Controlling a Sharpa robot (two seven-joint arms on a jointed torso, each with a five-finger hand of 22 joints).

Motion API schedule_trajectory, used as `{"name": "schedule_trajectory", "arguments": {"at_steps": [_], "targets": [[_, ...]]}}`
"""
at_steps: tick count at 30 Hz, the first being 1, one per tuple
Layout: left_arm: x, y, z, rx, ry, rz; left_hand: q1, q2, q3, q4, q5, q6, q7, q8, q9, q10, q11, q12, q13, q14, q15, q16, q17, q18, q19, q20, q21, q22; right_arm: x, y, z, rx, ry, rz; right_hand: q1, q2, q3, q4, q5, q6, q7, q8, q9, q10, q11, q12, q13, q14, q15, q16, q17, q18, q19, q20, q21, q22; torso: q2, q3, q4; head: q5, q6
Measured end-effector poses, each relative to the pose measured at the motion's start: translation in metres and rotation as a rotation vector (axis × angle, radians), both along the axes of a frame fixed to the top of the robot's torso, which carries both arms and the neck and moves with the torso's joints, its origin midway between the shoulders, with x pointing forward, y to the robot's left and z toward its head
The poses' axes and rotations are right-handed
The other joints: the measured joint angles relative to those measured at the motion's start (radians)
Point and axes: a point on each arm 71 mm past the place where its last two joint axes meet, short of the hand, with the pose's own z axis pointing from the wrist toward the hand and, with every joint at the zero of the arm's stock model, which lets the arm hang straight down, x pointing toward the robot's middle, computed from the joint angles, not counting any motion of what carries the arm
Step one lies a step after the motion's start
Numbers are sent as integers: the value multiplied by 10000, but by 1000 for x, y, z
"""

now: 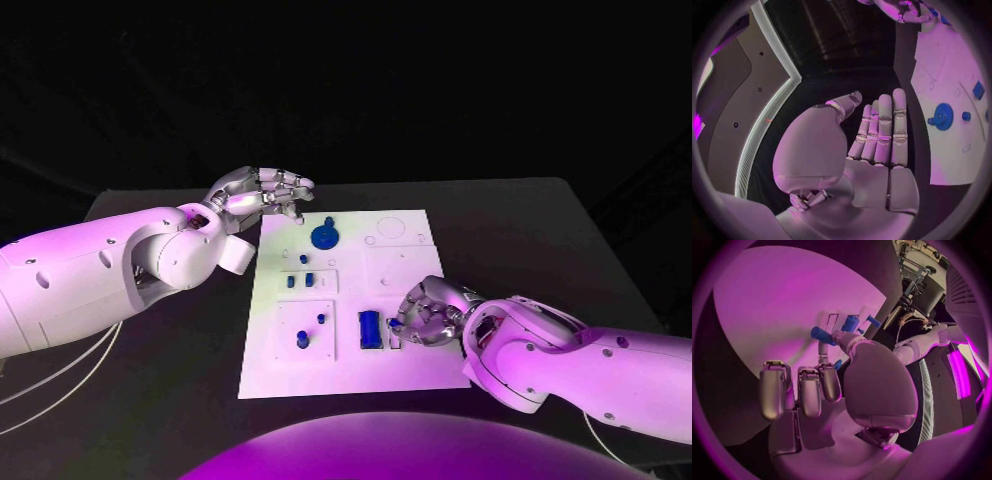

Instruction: Assemble the parts on the task board

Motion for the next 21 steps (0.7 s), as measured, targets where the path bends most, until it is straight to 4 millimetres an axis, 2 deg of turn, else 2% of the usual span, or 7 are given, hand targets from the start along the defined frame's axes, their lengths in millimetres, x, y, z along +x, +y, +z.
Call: {"name": "schedule_trajectory", "arguments": {"at_steps": [4,7,10,21], "targets": [[0,0,0,2,1,-1,0,0,0,0,0,0,0,0,0,0,0,0,0,0,0,0,0,0,0,0,0,0,2,0,-1,-57,-33,-22,-159,1,-56,54,-5,42,38,82,77,0,0,0,0,-5,-5,39,-1,0,-23,-23,32,-1,0,0,-1,1,0],[0,0,0,3,3,-1,0,0,0,0,0,0,0,0,0,0,0,0,0,0,0,0,0,0,0,0,0,0,3,0,-4,-160,14,-28,-277,67,-98,94,-17,61,56,78,-15,-20,-20,0,0,-37,-36,39,-1,1,-37,-37,32,-1,3,1,-1,12,0],[0,1,0,5,6,-2,0,0,0,0,0,0,0,0,0,0,0,0,0,0,0,0,0,0,0,0,0,0,4,1,-4,-213,31,30,-356,91,-136,131,-18,61,55,186,85,-21,-21,0,-1,-37,-36,39,-1,0,-37,-36,32,-1,5,0,-1,14,0],[-3,-3,1,7,20,-202,0,0,0,0,0,0,0,0,0,1,0,47,0,0,0,0,0,0,0,0,-38,0,6,3,-7,-466,107,339,-568,67,-221,166,-19,159,102,403,191,-21,-21,105,-2,-34,-108,39,-2,1,-26,-101,116,-3,0,2,-5,9,0]]}}
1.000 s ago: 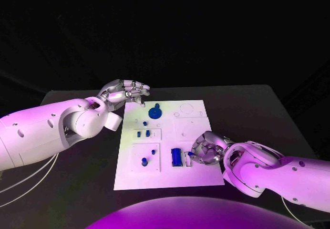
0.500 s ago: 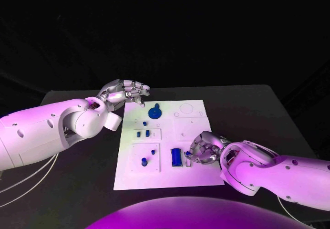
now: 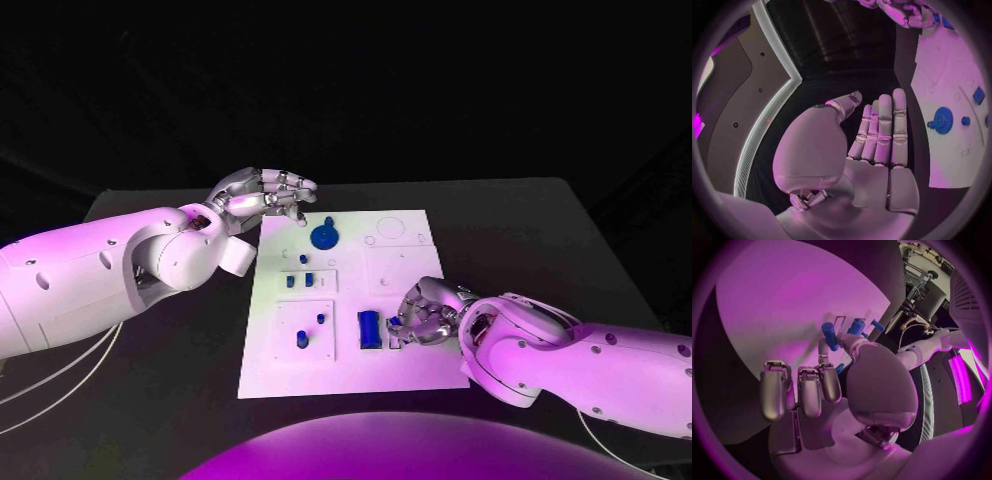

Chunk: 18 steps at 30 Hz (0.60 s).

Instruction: Assemble the parts on the task board

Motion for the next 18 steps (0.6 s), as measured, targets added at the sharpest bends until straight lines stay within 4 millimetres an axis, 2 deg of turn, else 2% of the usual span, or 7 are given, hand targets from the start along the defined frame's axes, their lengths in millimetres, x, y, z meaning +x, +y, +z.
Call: {"name": "schedule_trajectory", "arguments": {"at_steps": [8,18], "targets": [[0,0,0,70,-14,-54,0,0,0,0,0,0,0,0,0,0,0,0,0,0,0,0,0,0,0,0,0,0,-1,2,-3,-138,125,157,-25,-1,0,0,-1,66,-26,-18,-1,0,0,43,0,0,1,0,0,0,-9,-9,0,-1,2,0,4,-21,0],[0,0,0,108,-14,-87,0,0,0,0,0,-36,35,0,0,0,0,0,0,0,0,0,0,1,0,0,0,-9,-4,4,-3,-91,189,203,-222,170,-68,66,-5,63,-30,-48,-11,0,0,226,-1,-1,2,39,2,1,-9,-8,0,-2,1,-1,2,-26,0]]}}
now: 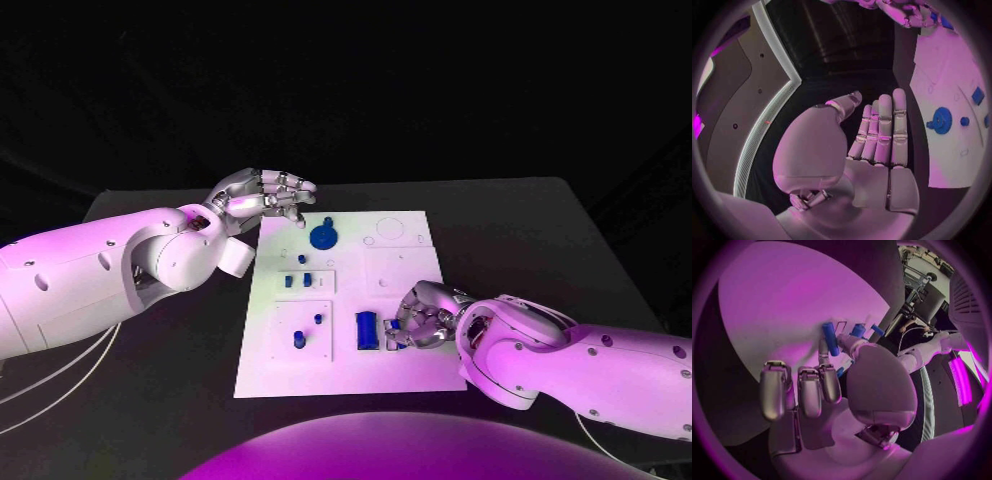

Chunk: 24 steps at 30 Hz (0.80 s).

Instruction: Assemble the parts on the task board

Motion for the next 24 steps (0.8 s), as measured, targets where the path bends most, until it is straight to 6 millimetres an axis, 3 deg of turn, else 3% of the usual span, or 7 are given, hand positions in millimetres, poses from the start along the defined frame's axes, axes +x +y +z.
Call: {"name": "schedule_trajectory", "arguments": {"at_steps": [24], "targets": [[1,1,-1,50,21,-10,0,0,0,0,0,0,0,0,0,0,0,0,0,0,0,0,0,0,0,0,0,2,-10,-17,-4,958,1810,-1422,-45,110,88,2,28,-19,-20,112,37,67,-69,5,8,-2,-75,-1,3,0,36,-35,0,-2,-8,0,-4,23,0]]}}
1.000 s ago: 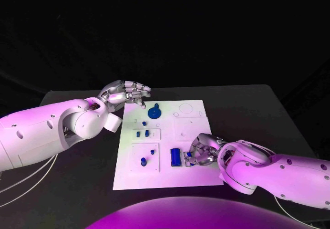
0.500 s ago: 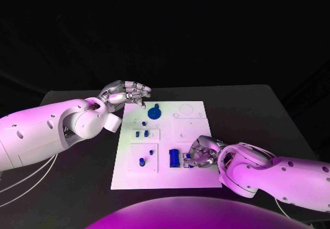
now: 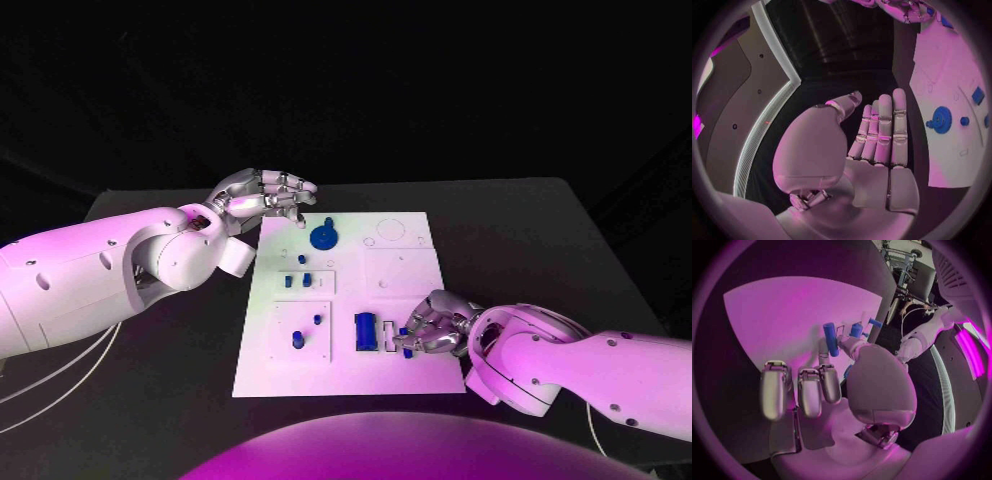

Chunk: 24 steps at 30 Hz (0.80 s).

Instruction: Assemble the parts on the task board

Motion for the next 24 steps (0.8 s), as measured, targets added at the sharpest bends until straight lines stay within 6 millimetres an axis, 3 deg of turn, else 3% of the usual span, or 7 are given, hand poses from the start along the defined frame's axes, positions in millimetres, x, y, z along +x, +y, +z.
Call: {"name": "schedule_trajectory", "arguments": {"at_steps": [9,24], "targets": [[0,0,0,17,8,-21,0,0,0,0,0,0,0,0,0,0,0,0,0,0,0,0,0,1,0,0,0,1,-4,2,-2,458,845,-429,1,0,0,0,-3,-1,-1,-4,0,0,0,0,-1,0,1,0,-1,-1,0,0,-39,8,9,1,6,-12,0],[-1,1,0,44,17,-24,0,0,0,0,0,0,0,0,0,0,0,0,0,0,0,0,0,0,0,0,0,2,7,6,-3,677,871,-670,29,26,-2,1,-27,-2,-2,-17,7,-1,-1,0,-2,1,3,-1,-3,0,0,1,-81,6,12,1,20,47,0]]}}
